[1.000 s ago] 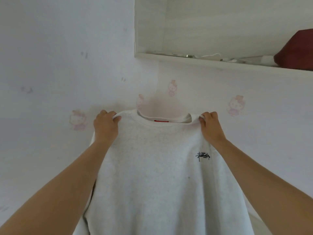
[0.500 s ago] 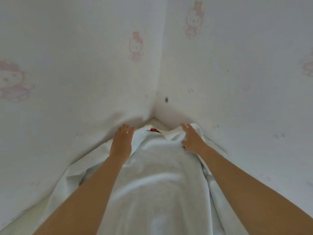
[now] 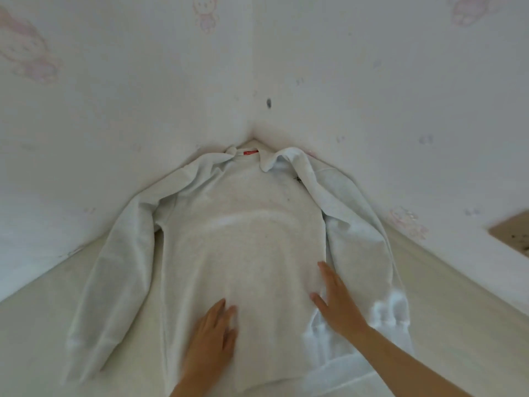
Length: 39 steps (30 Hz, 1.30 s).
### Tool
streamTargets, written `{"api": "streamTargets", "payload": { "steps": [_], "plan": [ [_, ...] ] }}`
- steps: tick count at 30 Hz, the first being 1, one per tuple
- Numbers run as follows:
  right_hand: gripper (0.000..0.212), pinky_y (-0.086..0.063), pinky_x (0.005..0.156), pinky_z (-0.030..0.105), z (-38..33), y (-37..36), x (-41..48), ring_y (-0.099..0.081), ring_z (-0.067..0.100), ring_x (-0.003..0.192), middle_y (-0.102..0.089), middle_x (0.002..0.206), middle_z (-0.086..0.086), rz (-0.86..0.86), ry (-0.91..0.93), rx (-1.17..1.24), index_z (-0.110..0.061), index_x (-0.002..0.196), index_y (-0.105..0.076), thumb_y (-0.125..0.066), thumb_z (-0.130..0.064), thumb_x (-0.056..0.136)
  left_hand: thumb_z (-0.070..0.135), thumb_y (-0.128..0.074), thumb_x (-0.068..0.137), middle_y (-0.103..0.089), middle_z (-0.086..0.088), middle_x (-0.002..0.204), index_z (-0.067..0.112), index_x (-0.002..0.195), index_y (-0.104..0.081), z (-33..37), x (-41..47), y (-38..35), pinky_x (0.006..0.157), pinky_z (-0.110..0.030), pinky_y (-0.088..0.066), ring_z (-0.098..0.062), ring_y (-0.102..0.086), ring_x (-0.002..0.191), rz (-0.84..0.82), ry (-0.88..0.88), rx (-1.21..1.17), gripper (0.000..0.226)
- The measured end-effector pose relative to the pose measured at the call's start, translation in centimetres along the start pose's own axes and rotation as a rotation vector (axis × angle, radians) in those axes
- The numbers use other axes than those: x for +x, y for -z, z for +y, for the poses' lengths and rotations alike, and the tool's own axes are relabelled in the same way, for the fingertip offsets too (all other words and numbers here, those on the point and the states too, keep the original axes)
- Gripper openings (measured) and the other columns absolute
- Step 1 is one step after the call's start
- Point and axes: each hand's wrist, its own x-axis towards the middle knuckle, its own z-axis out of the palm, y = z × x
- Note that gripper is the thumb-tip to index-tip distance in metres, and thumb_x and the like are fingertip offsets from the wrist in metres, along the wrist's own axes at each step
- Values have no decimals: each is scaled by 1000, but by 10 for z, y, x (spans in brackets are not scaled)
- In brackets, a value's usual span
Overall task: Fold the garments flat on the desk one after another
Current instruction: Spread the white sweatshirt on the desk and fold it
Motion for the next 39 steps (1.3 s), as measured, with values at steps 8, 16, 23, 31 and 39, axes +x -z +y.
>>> {"api": "streamTargets", "payload": {
  "steps": [8,16,23,31,39],
  "plan": [
    [89,-7,119,30,73,-4,-87,4,9,147,8,159,-14,-297,104,-367,-32,153,-6,-50,-67,84,86,-36,74,-27,2,156,31,150,-29,0,-114,-17,113,-38,-4,-25,-22,141,-191,-4,285,94],
    [66,-57,75,45,93,13,-118,-68,30,95,-66,114,7,-15,105,-614,-19,116,-67,-92,-21,54,45,-50,94,-10,6,160,36,151,-18,-8,-143,1,118,-49,-2,-26,-10,148,-138,134,205,66],
    [28,-56,61,37,93,22,-149,-68,28,73,-66,80,5,78,51,-658,-14,91,-71,-75,1,68,24,-61,92,-41,-5,144,24,144,-39,-47,-164,17,116,-37,-17,-22,-42,134,-84,39,174,56],
    [17,-46,69,37,83,27,-158,-57,34,90,-54,104,13,125,-153,-547,-7,98,-63,-50,-4,87,16,-58,89,-38,-10,146,15,144,-40,-49,-172,28,117,-41,-20,-30,-39,135,-142,20,232,58],
    [20,-35,64,30,59,45,-175,-50,27,84,-52,89,8,333,-310,10,-1,93,-58,-41,8,84,10,-41,96,-54,-3,93,13,92,-48,-7,-166,55,61,-37,-40,-26,-51,72,329,314,24,9]
  ]
}}
